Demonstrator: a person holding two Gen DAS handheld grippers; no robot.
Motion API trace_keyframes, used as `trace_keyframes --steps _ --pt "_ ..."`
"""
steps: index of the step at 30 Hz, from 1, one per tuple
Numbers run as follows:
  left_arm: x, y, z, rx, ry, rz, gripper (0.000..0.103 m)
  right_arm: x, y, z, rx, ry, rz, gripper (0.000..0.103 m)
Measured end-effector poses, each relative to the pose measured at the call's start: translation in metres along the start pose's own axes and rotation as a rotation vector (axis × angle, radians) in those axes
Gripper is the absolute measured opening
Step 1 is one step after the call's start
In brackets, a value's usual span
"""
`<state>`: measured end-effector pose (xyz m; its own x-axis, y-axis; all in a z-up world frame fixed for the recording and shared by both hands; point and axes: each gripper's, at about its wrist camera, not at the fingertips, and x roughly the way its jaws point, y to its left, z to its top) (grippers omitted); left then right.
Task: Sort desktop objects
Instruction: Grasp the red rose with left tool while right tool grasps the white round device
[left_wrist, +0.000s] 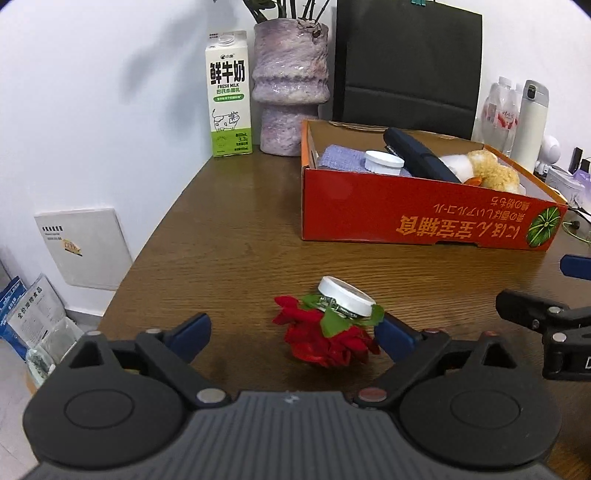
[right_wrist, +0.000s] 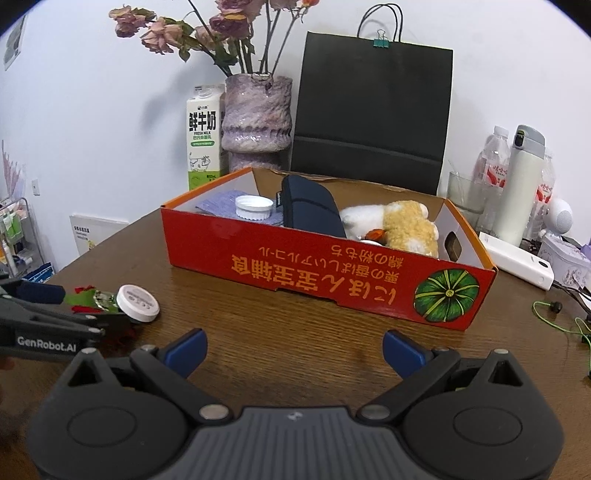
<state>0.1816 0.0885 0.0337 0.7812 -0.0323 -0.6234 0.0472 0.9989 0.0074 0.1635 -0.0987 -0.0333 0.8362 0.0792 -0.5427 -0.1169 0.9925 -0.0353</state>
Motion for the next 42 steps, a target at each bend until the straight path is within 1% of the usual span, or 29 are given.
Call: trace_keyframes --steps 1,2,3,4,5,6,9,11,15,16,17,19,21,24,26,28,30,32,34,39,40,42 --pt "0.000 0.001 0.000 0.001 -0.001 -0.009 0.082 0.001 -0.001 0.000 0.004 0.004 0.000 0.102" --pt "0.000 0.001 0.001 0.004 -0.005 -0.015 0.077 0.002 -0.001 -0.001 0.007 0.007 0.001 0.102" --pt "0.000 0.001 0.001 0.010 -0.007 -0.019 0.066 0.003 -0.002 -0.001 0.008 0.012 0.002 0.102" --pt "0.000 0.001 0.001 0.021 -0.008 -0.027 0.051 0.004 -0.001 -0.002 0.008 0.015 0.002 0.102" --pt "0.000 -0.001 0.001 0.033 -0.007 -0.037 0.043 0.005 -0.001 -0.002 0.007 0.017 0.003 0.102" --pt "0.000 -0.001 0.001 0.042 -0.008 -0.042 0.039 0.005 -0.001 -0.002 0.005 0.018 0.004 0.101" --pt "-0.005 -0.008 0.000 0.086 -0.034 -0.059 0.036 0.004 -0.001 -0.002 0.002 0.013 0.008 0.101" --pt "-0.009 -0.018 -0.001 0.134 -0.056 -0.075 0.035 0.003 -0.001 -0.002 0.006 0.008 0.014 0.101" --pt "-0.012 -0.039 -0.006 0.207 -0.067 -0.119 0.035 0.001 -0.002 -0.001 0.018 0.003 0.046 0.099" --pt "-0.013 -0.044 -0.007 0.224 -0.068 -0.132 0.033 0.001 -0.003 -0.001 0.021 0.006 0.062 0.097" --pt "-0.014 -0.049 -0.008 0.240 -0.067 -0.140 0.034 0.001 -0.005 -0.001 0.026 0.010 0.075 0.091" --pt "-0.014 -0.054 -0.008 0.251 -0.066 -0.156 0.034 0.002 -0.012 -0.001 0.042 0.024 0.095 0.090" --pt "-0.012 -0.057 -0.007 0.249 -0.058 -0.200 0.034 0.002 -0.021 0.000 0.062 0.034 0.133 0.090" --pt "-0.010 -0.067 -0.007 0.279 -0.057 -0.223 0.034 0.000 -0.029 -0.001 0.052 0.026 0.153 0.090" --pt "-0.009 -0.074 -0.008 0.300 -0.054 -0.246 0.034 0.001 -0.035 -0.002 0.075 0.032 0.182 0.090" --pt "-0.008 -0.083 -0.010 0.324 -0.053 -0.247 0.034 0.003 -0.039 -0.002 0.107 0.045 0.219 0.090" --pt "-0.008 -0.090 -0.012 0.342 -0.058 -0.245 0.034 0.006 -0.037 -0.001 0.104 0.056 0.236 0.089" --pt "-0.008 -0.093 -0.013 0.353 -0.058 -0.239 0.034 0.010 -0.034 -0.002 0.096 0.063 0.238 0.083" --pt "-0.007 -0.094 -0.014 0.358 -0.055 -0.238 0.034 0.015 -0.032 -0.002 0.099 0.082 0.230 0.078" --pt "-0.005 -0.091 -0.015 0.351 -0.046 -0.231 0.034 0.027 -0.038 -0.004 0.158 0.116 0.285 0.068" --pt "-0.005 -0.090 -0.015 0.353 -0.046 -0.231 0.034 0.028 -0.038 -0.004 0.158 0.116 0.288 0.065" --pt "-0.006 -0.091 -0.016 0.356 -0.045 -0.230 0.034 0.029 -0.036 -0.004 0.151 0.116 0.281 0.062"
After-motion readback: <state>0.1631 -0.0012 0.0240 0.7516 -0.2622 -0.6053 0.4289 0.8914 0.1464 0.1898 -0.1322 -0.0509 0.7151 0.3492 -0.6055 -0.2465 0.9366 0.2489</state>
